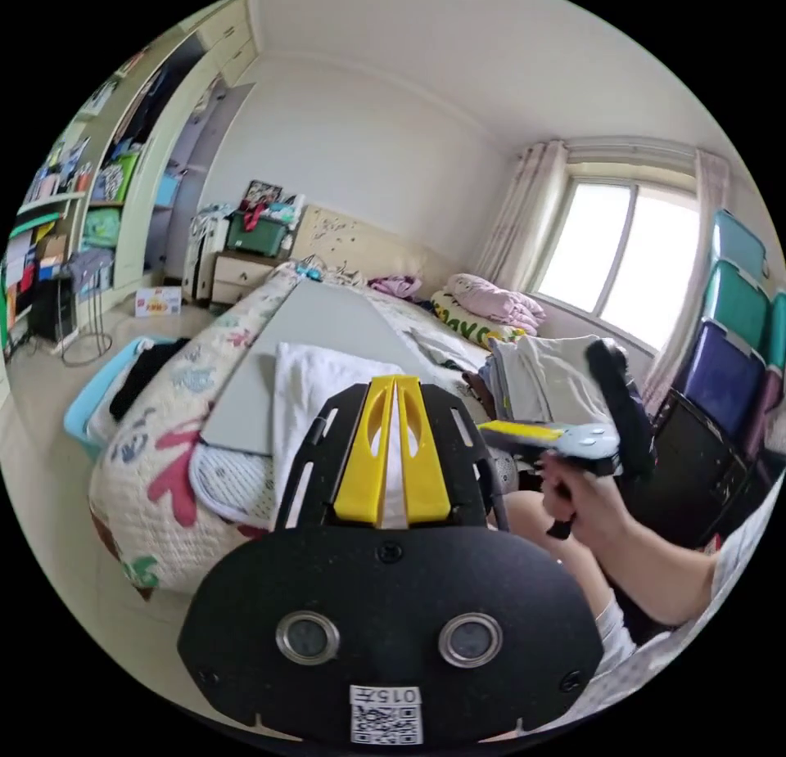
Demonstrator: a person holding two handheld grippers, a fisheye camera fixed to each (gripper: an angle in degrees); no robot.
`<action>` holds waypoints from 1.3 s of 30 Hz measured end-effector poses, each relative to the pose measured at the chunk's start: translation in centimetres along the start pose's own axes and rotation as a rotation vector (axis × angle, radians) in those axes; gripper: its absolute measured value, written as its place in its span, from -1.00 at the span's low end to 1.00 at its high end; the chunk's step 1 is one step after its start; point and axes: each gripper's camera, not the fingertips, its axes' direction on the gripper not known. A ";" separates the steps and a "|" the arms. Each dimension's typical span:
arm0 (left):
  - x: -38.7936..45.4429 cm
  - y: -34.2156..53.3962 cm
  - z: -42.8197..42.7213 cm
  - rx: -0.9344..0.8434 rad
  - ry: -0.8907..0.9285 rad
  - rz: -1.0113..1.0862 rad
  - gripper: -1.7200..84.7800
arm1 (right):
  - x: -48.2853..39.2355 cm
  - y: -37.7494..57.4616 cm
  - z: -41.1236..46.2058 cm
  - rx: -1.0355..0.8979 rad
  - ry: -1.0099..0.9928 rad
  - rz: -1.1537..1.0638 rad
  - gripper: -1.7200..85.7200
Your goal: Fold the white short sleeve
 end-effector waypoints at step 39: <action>-24.7 -14.8 50.4 -0.949 0.375 -0.050 -0.89 | 15.8 -36.9 11.8 -0.501 -0.537 0.061 -0.91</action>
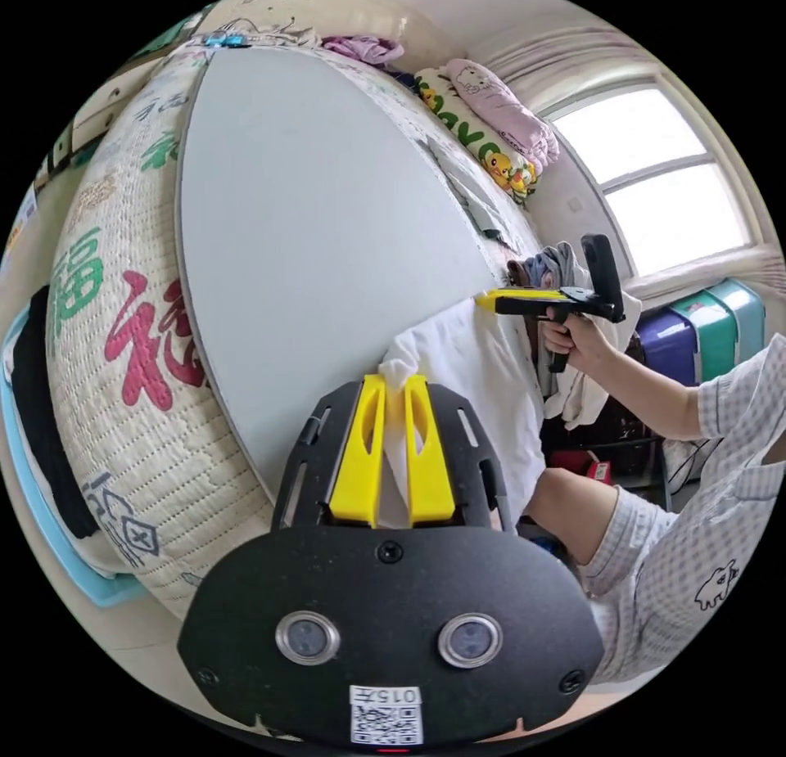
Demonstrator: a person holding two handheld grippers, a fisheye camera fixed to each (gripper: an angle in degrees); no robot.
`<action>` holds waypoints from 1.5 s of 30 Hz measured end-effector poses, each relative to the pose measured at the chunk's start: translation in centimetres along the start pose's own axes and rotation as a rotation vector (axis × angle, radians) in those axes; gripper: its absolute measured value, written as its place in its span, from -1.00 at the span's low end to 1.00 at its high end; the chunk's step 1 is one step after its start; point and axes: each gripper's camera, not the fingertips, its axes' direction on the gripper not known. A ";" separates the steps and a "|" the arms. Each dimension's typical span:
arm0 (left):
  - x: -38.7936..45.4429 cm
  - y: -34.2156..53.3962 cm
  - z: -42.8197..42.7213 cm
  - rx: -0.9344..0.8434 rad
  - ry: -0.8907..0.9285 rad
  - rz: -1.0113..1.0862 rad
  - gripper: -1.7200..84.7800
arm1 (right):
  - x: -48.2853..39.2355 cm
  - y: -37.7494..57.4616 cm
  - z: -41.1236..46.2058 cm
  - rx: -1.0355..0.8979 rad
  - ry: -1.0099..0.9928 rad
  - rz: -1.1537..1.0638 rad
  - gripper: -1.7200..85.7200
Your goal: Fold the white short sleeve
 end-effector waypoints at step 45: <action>22.6 -32.1 -1.2 0.398 0.103 0.397 -0.95 | 13.5 9.3 -54.1 0.689 -0.170 -0.093 -0.95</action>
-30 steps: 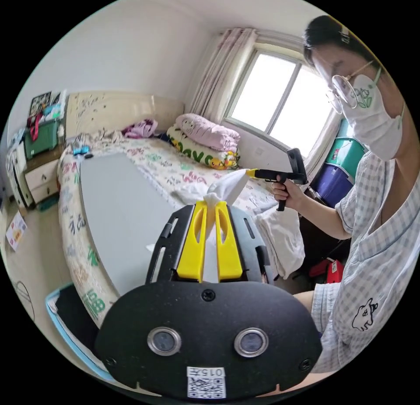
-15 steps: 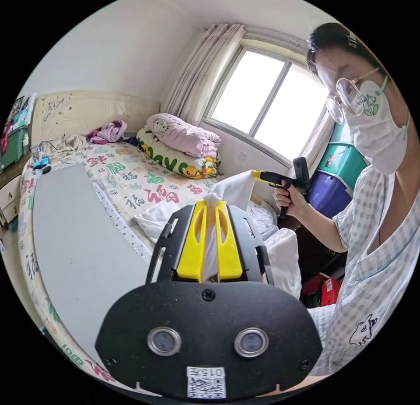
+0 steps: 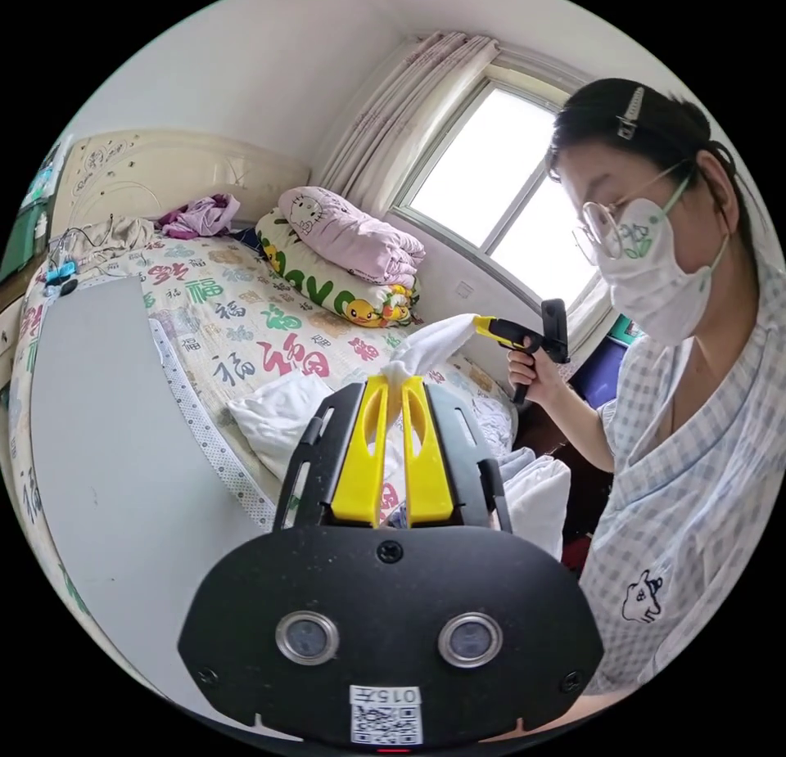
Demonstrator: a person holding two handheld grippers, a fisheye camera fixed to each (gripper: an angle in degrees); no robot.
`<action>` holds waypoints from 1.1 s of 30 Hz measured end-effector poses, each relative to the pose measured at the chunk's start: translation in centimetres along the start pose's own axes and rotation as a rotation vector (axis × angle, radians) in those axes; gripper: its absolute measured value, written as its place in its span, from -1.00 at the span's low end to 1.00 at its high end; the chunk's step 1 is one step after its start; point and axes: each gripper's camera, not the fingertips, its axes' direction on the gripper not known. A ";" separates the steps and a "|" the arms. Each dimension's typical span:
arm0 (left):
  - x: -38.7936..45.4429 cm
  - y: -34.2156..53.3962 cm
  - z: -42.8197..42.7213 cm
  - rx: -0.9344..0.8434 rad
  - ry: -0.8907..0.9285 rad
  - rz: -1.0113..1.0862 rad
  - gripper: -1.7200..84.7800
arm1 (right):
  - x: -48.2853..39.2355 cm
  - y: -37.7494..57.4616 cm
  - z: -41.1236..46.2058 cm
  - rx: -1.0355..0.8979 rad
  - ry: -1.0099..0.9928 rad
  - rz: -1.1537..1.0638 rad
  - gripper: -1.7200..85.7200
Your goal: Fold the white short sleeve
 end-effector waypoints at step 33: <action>14.0 4.0 -11.9 0.184 0.549 0.212 -0.96 | -28.3 7.6 -27.1 0.340 0.124 0.002 -0.95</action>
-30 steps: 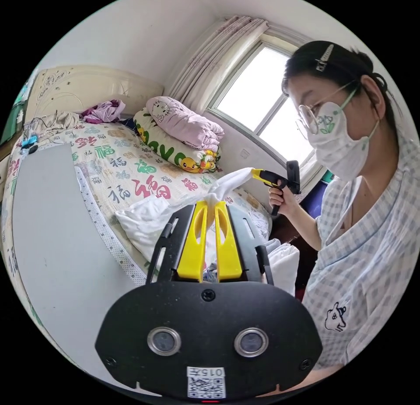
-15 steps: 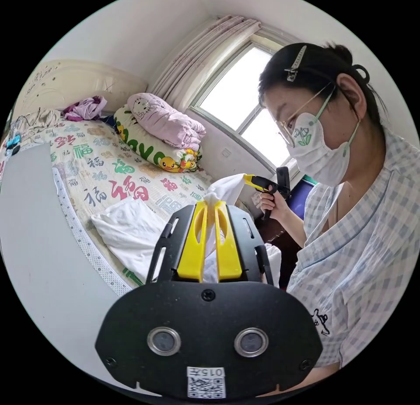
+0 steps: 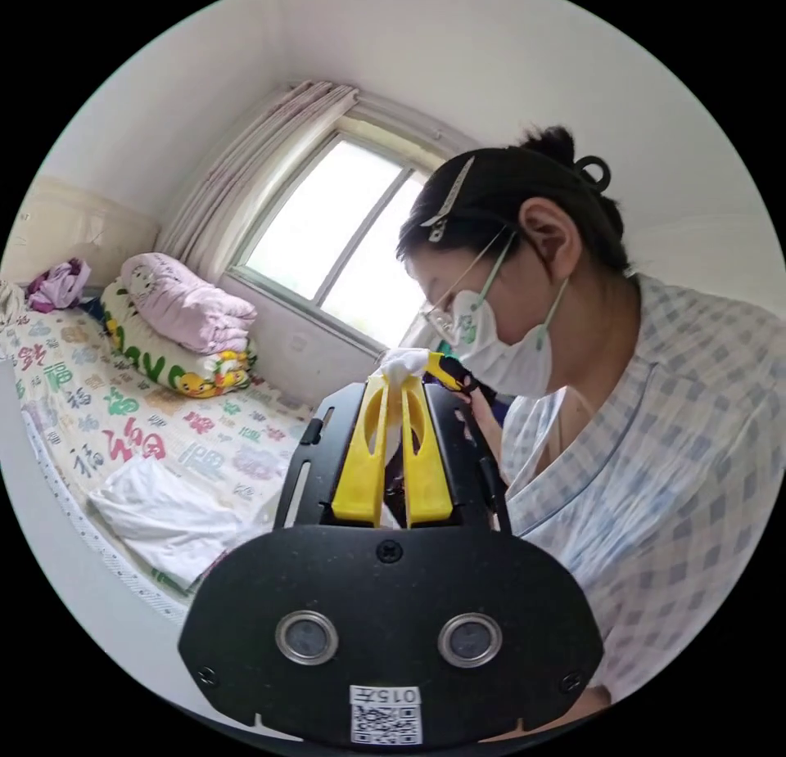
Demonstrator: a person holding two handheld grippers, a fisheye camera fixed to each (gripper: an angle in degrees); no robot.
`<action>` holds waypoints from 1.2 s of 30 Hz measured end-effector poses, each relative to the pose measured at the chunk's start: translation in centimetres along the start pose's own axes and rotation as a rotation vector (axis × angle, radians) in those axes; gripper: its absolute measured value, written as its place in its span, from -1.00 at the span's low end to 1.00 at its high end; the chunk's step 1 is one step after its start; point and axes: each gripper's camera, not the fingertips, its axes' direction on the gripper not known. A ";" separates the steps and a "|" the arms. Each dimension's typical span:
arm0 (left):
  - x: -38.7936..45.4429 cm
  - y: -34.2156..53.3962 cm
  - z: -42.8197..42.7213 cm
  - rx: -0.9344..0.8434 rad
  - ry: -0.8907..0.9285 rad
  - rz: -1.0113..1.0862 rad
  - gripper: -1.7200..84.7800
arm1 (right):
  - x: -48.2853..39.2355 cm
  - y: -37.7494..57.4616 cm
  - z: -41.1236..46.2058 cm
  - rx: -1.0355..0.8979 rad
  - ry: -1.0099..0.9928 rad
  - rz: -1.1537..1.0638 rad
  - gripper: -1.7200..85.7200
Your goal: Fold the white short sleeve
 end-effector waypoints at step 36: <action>-28.4 30.5 22.0 -0.372 -0.228 -0.628 -0.86 | 29.7 0.0 15.0 -0.399 0.377 0.319 -0.96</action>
